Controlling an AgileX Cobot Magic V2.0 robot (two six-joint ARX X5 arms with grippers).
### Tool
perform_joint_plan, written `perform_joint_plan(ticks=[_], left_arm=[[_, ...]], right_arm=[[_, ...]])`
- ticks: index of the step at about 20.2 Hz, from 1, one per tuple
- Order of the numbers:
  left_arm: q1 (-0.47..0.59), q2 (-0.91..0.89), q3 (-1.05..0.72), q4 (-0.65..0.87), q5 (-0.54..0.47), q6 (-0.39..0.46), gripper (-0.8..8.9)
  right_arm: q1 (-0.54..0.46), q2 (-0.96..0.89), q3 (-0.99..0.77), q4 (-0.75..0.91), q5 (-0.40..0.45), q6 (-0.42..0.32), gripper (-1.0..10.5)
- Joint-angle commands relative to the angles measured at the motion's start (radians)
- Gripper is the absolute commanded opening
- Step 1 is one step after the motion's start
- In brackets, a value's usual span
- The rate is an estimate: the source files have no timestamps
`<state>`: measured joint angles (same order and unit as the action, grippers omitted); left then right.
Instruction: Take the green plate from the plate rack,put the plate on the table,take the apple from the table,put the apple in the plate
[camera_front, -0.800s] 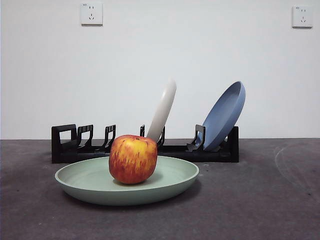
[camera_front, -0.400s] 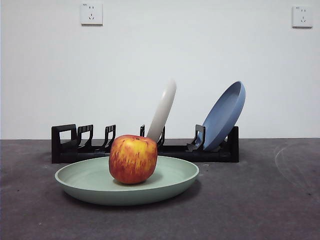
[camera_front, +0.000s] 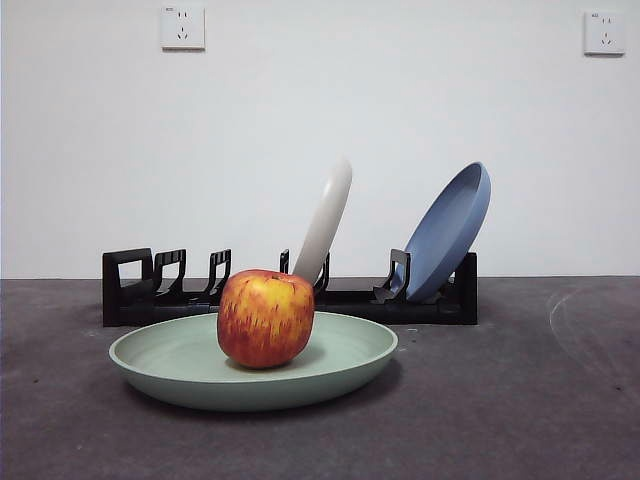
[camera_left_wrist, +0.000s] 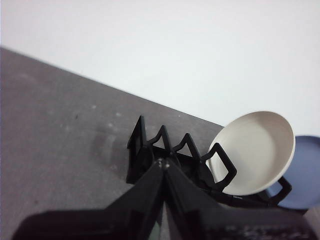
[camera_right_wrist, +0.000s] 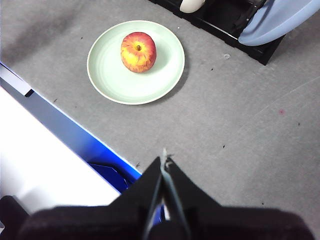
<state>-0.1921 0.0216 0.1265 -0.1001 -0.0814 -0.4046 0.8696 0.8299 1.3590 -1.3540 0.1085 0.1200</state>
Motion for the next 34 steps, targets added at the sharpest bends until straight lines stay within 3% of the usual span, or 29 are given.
perform_joint_plan(ticks=[1, 3, 6, 17, 34], left_arm=[[0.017, -0.006, -0.039, 0.074, 0.056, 0.15, -0.04], [0.027, -0.011, -0.066, 0.116, 0.116, 0.233, -0.04], [0.038, -0.017, -0.106, 0.158, 0.168, 0.287, -0.04], [0.096, -0.017, -0.117, -0.074, 0.163, 0.312, -0.04], [0.117, -0.016, -0.116, -0.063, 0.163, 0.301, -0.04]], right_arm=[[0.002, -0.001, -0.005, -0.02, 0.005, 0.008, -0.2], [0.002, -0.001, -0.005, -0.02, 0.004, 0.008, -0.2], [0.002, -0.001, -0.005, -0.02, 0.004, 0.008, -0.2], [0.002, -0.001, -0.005, -0.02, 0.004, 0.008, -0.2], [0.002, -0.001, -0.005, -0.021, 0.005, 0.008, -0.2]])
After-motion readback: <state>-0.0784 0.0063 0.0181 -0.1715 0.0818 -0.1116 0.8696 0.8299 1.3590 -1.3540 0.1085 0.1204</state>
